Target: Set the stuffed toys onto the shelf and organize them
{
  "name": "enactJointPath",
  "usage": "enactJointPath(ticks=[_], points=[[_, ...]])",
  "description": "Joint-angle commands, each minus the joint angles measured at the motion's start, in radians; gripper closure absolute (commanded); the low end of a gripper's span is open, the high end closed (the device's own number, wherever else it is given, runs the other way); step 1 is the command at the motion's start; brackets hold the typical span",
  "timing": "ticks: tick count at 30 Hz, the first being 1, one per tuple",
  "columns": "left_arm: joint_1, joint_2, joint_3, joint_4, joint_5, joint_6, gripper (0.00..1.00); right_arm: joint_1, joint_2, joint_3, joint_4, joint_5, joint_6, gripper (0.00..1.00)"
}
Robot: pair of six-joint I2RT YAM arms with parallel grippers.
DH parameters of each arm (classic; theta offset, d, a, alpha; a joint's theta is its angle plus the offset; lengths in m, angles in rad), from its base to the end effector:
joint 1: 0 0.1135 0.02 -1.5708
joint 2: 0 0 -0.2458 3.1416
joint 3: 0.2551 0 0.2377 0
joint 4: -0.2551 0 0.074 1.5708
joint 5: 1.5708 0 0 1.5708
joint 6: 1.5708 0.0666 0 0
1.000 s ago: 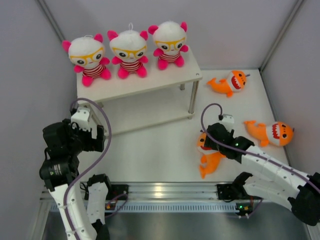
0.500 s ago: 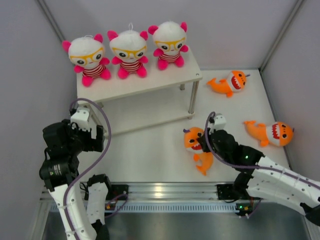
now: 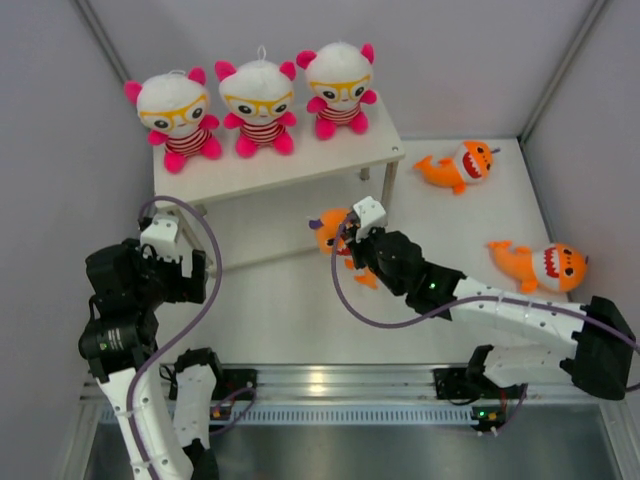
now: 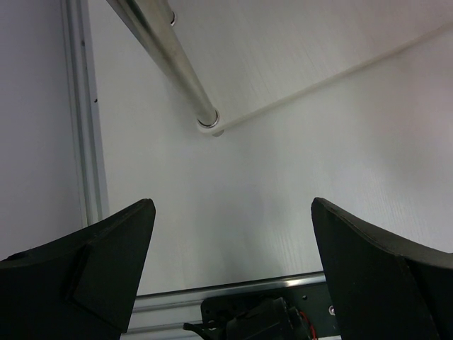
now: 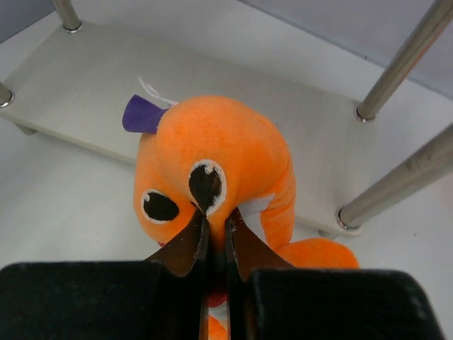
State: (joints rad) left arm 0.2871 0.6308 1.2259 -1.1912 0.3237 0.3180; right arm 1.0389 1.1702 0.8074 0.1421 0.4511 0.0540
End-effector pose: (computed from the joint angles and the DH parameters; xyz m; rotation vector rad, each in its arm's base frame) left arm 0.0941 0.0057 0.3601 0.2166 2.1210 0.0044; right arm 0.1727 0.2362 0.2850 -0.5460 1.6998 0.3862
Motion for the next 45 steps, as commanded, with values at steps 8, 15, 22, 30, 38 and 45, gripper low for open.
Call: enactJointPath(ticks=[8, 15, 22, 30, 38, 45], points=[[-0.002, -0.002, -0.002, -0.008, -0.005, 0.012, 0.02, -0.017, 0.232, 0.226, 0.189, -0.023, -0.322, 1.0], [-0.002, -0.003, -0.002, -0.01, -0.003, 0.012, 0.02, -0.023, 0.367, 0.323, 0.244, 0.104, -0.186, 1.0], [-0.002, -0.006, 0.0, -0.01, -0.005, 0.012, 0.02, -0.06, 0.463, 0.437, 0.182, 0.189, 0.0, 1.0], [-0.002, -0.006, 0.0, -0.015, 0.0, 0.016, 0.02, -0.074, 0.503, 0.42, 0.218, 0.228, 0.089, 0.94], [-0.002, -0.005, 0.003, -0.018, -0.002, 0.015, 0.02, -0.083, 0.556, 0.412, 0.292, 0.314, 0.136, 0.91], [-0.002, -0.005, 0.003, -0.022, -0.002, 0.018, 0.02, -0.115, 0.597, 0.434, 0.269, 0.319, 0.168, 0.8]])
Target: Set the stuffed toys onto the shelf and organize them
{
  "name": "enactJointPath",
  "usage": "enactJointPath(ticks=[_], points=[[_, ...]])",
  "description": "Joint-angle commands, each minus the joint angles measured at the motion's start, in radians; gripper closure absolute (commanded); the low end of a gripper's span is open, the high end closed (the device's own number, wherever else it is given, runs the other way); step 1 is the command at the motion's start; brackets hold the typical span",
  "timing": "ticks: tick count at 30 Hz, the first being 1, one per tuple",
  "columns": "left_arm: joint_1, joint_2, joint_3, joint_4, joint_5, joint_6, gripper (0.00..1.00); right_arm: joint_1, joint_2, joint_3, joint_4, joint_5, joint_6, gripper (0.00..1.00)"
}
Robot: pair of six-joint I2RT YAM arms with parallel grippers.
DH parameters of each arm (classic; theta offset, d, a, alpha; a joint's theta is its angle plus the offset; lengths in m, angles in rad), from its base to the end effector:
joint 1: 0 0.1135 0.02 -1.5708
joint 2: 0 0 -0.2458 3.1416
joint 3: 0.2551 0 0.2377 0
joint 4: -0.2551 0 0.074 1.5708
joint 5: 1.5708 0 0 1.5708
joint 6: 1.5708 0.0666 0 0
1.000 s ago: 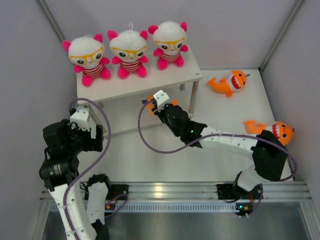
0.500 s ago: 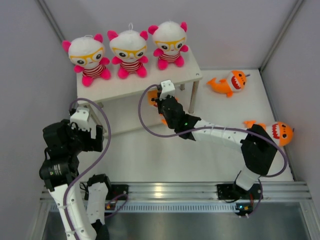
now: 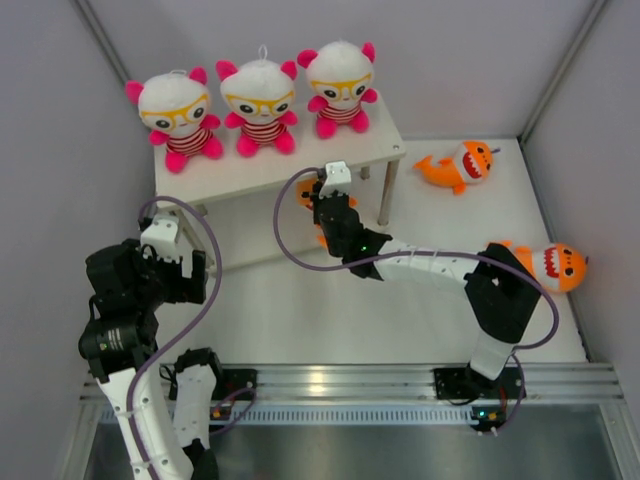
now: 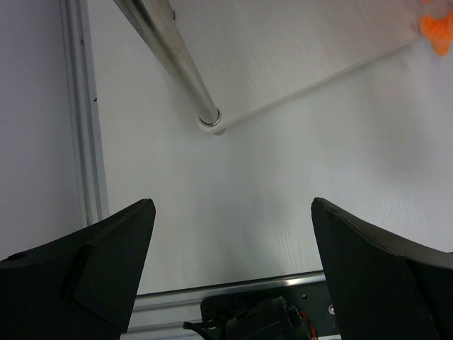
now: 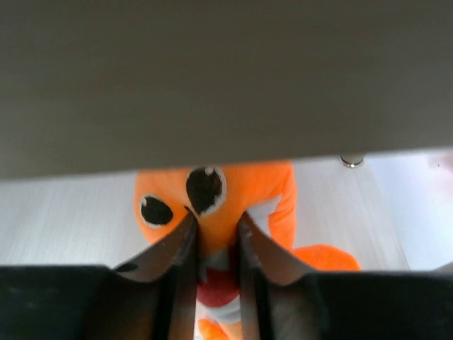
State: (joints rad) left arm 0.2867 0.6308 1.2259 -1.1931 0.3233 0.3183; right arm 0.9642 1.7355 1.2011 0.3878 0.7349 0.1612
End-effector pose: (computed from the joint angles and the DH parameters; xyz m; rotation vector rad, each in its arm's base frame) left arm 0.0939 0.0056 0.3599 0.2169 2.1229 0.0039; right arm 0.2709 0.3121 0.2724 -0.1357 1.6784 0.2156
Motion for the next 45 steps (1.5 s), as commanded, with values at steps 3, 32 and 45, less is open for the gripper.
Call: enactJointPath(ticks=[3, 32, 45], points=[[-0.003, -0.005, 0.003, -0.02, -0.001, 0.016, 0.02, -0.047, 0.042, 0.043, 0.013, 0.04, 0.069, 0.68], [-0.004, -0.011, 0.011, -0.039, 0.055, 0.045, 0.06, -0.001, -0.144, -0.138, 0.128, 0.044, 0.009, 1.0], [-0.001, 0.03, 0.093, -0.039, 0.526, 0.102, 0.02, 0.294, -0.51, -0.284, 0.186, -0.325, -0.18, 1.0]])
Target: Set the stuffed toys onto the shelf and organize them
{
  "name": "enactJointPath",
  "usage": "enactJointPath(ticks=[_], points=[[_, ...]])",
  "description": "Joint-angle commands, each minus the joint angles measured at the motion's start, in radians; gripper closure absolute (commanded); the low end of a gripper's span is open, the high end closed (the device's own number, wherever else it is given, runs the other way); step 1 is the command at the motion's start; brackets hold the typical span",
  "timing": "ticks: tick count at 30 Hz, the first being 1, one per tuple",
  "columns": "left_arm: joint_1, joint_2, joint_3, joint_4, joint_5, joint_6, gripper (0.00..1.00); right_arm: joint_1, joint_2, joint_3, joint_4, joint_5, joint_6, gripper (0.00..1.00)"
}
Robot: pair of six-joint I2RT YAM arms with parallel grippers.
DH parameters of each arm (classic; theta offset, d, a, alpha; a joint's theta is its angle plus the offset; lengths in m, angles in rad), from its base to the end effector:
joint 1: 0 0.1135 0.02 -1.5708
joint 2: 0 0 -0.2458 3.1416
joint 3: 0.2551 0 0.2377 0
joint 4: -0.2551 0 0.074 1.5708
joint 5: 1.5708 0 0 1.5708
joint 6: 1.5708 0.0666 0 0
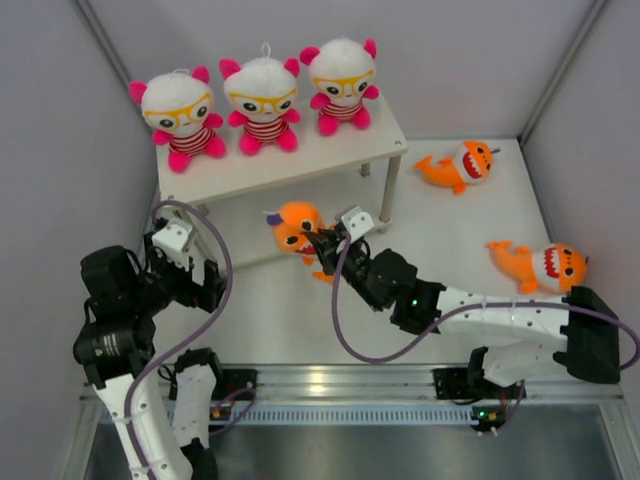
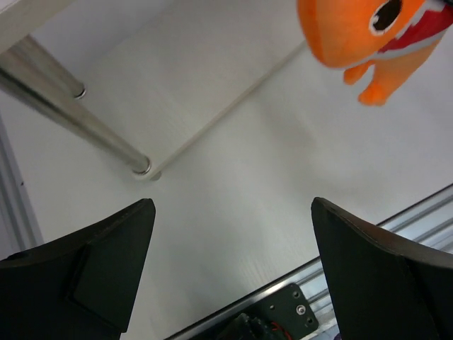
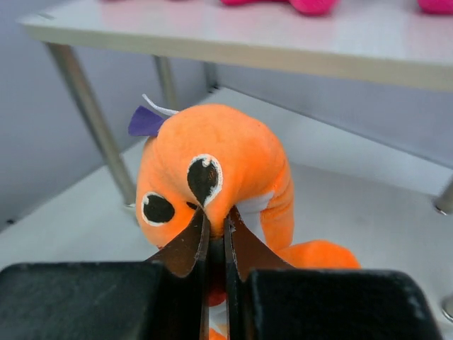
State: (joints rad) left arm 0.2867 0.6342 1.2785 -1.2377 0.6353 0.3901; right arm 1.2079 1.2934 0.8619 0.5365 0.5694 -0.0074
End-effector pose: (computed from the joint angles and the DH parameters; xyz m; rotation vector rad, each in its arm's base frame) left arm 0.0837 -0.0165 0.3739 0.4566 1.9968 -0.2696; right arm 0.1458 0.2827 0.3218 -0.4357 1.4427 0.5532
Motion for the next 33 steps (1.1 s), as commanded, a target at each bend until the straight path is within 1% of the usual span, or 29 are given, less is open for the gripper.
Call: enactJointPath(ticks=[1, 2, 6, 8, 10, 13, 18, 19, 20, 21, 22, 23, 24, 25, 26, 27, 29, 30, 31, 32, 33], points=[[-0.001, 0.033, 0.048, 0.006, 0.272, 0.035, 0.02, 0.065, -0.068, 0.08, 0.036, -0.166, -0.012, 1.0], [-0.001, 0.044, 0.056, 0.006, 0.291, 0.035, 0.02, 0.102, -0.065, 0.098, 0.025, -0.16, -0.017, 1.0], [-0.001, 0.068, 0.12, 0.007, 0.336, 0.016, 0.02, 0.18, -0.013, 0.178, 0.031, -0.167, -0.081, 1.0], [-0.001, 0.073, 0.137, 0.007, 0.378, 0.009, 0.02, 0.209, 0.018, 0.213, 0.043, -0.212, -0.094, 1.0], [-0.003, 0.07, 0.16, 0.007, 0.414, 0.009, 0.02, 0.219, 0.033, 0.241, 0.062, -0.246, -0.098, 1.0], [0.0, 0.071, 0.174, 0.007, 0.472, 0.007, 0.02, 0.229, 0.056, 0.272, 0.069, -0.253, -0.114, 1.0], [0.0, 0.081, 0.17, 0.007, 0.494, 0.0, 0.03, 0.246, 0.066, 0.285, 0.082, -0.312, -0.128, 1.0], [0.0, 0.084, 0.17, 0.007, 0.492, 0.001, 0.07, 0.249, 0.064, 0.289, 0.086, -0.315, -0.128, 1.0], [-0.001, 0.085, 0.171, 0.007, 0.489, 0.001, 0.17, 0.251, 0.064, 0.289, 0.092, -0.319, -0.128, 1.0], [0.0, 0.087, 0.173, 0.006, 0.477, 0.003, 0.5, 0.251, 0.064, 0.287, 0.097, -0.325, -0.128, 1.0], [0.0, 0.085, 0.174, 0.006, 0.472, 0.003, 0.72, 0.252, 0.06, 0.285, 0.099, -0.332, -0.128, 1.0], [0.0, 0.09, 0.177, 0.006, 0.466, 0.001, 0.9, 0.252, 0.057, 0.284, 0.099, -0.339, -0.128, 1.0], [0.0, 0.09, 0.18, 0.009, 0.449, -0.01, 1.0, 0.252, 0.053, 0.285, 0.092, -0.357, -0.131, 0.96], [0.0, 0.096, 0.185, 0.007, 0.442, -0.017, 1.0, 0.251, 0.049, 0.285, 0.067, -0.365, -0.14, 0.88], [0.0, 0.101, 0.189, 0.009, 0.429, -0.025, 1.0, 0.254, 0.044, 0.287, 0.048, -0.37, -0.155, 0.75], [0.0, 0.104, 0.205, 0.009, 0.417, -0.046, 1.0, 0.252, 0.04, 0.285, 0.028, -0.344, -0.16, 0.5], [0.0, 0.119, 0.229, 0.015, 0.365, -0.075, 1.0, 0.252, 0.001, 0.238, 0.013, -0.268, -0.161, 0.24], [-0.001, 0.122, 0.251, 0.026, 0.344, -0.133, 1.0, 0.252, -0.018, 0.205, 0.026, -0.17, -0.161, 0.18], [-0.001, 0.124, 0.258, 0.05, 0.321, -0.158, 1.0, 0.254, -0.072, 0.115, 0.04, -0.12, -0.161, 0.18], [-0.001, 0.128, 0.266, 0.061, 0.295, -0.183, 1.0, 0.251, -0.1, 0.062, 0.061, -0.086, -0.166, 0.18], [0.0, 0.128, 0.272, 0.073, 0.291, -0.222, 1.0, 0.252, -0.124, -0.025, 0.077, -0.069, -0.163, 0.17]])
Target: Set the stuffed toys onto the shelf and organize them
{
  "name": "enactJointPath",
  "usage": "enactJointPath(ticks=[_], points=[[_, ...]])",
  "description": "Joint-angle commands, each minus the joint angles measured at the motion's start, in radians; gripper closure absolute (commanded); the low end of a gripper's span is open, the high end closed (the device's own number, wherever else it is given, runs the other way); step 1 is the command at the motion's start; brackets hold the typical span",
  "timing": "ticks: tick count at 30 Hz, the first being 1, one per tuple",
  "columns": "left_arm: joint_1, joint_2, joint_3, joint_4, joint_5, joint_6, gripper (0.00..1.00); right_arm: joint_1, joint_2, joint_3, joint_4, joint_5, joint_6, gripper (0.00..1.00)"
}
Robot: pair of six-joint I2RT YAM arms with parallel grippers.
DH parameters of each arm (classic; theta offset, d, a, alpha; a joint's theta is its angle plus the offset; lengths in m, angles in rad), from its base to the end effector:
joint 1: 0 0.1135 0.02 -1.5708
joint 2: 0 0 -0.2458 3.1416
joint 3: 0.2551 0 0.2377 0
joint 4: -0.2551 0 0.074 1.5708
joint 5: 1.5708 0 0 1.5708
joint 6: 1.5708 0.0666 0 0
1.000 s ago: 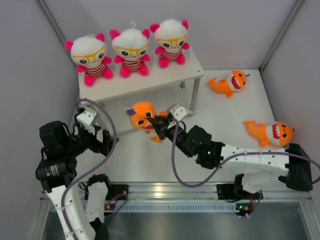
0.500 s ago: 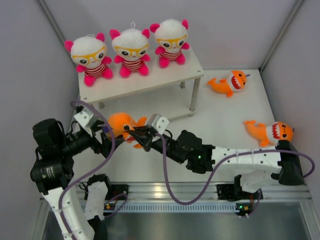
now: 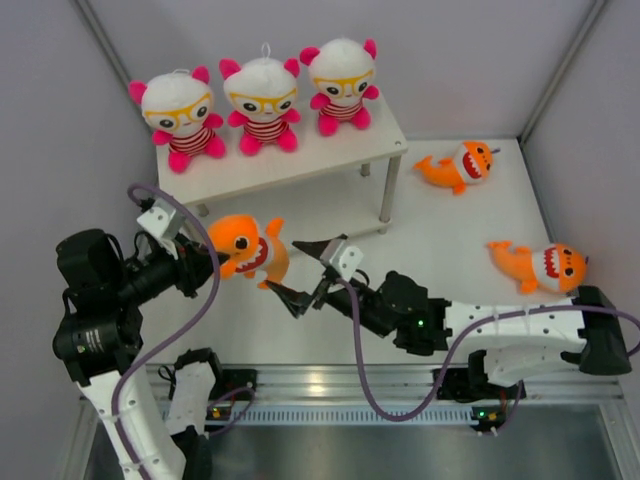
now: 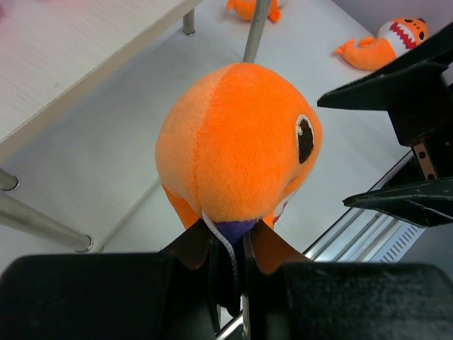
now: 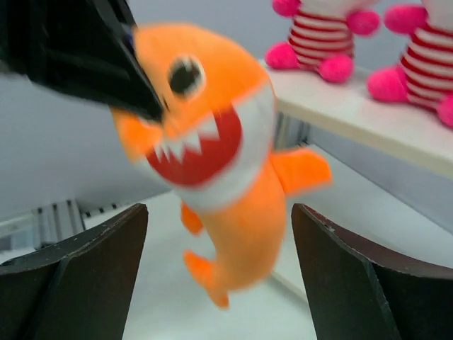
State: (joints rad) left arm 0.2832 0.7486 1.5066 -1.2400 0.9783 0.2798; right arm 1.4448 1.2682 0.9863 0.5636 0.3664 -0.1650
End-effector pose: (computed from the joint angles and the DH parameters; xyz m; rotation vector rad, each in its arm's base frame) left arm 0.0771 -0.0351 0.4309 0.5728 1.7877 -0.6132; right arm 0.0633 0.3097 0.3796 -0.7248 1.1479 0.8512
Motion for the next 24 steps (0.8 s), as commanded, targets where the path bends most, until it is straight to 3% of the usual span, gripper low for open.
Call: enactJointPath(ticks=[1, 5, 9, 14, 22, 24], points=[[0.002, 0.017, 0.052, 0.091, -0.049, -0.126, 1.0, 0.016, -0.137, -0.184, 0.047, 0.138, 0.016, 0.18], [0.005, 0.028, 0.07, 0.099, 0.0, -0.152, 1.0, 0.017, -0.11, -0.262, 0.084, 0.149, 0.198, 0.18], [0.01, 0.026, 0.073, 0.099, -0.003, -0.165, 1.0, 0.022, 0.0, -0.213, 0.202, 0.184, 0.173, 0.17], [0.014, 0.012, 0.072, 0.099, 0.02, -0.163, 1.0, 0.002, 0.069, -0.133, 0.19, 0.235, 0.157, 0.18], [0.014, 0.012, 0.063, 0.099, 0.039, -0.162, 1.0, -0.061, 0.106, -0.086, 0.173, 0.19, 0.245, 0.18], [0.013, 0.011, 0.064, 0.099, 0.039, -0.163, 1.0, -0.078, 0.128, -0.061, 0.157, 0.184, 0.249, 0.23]])
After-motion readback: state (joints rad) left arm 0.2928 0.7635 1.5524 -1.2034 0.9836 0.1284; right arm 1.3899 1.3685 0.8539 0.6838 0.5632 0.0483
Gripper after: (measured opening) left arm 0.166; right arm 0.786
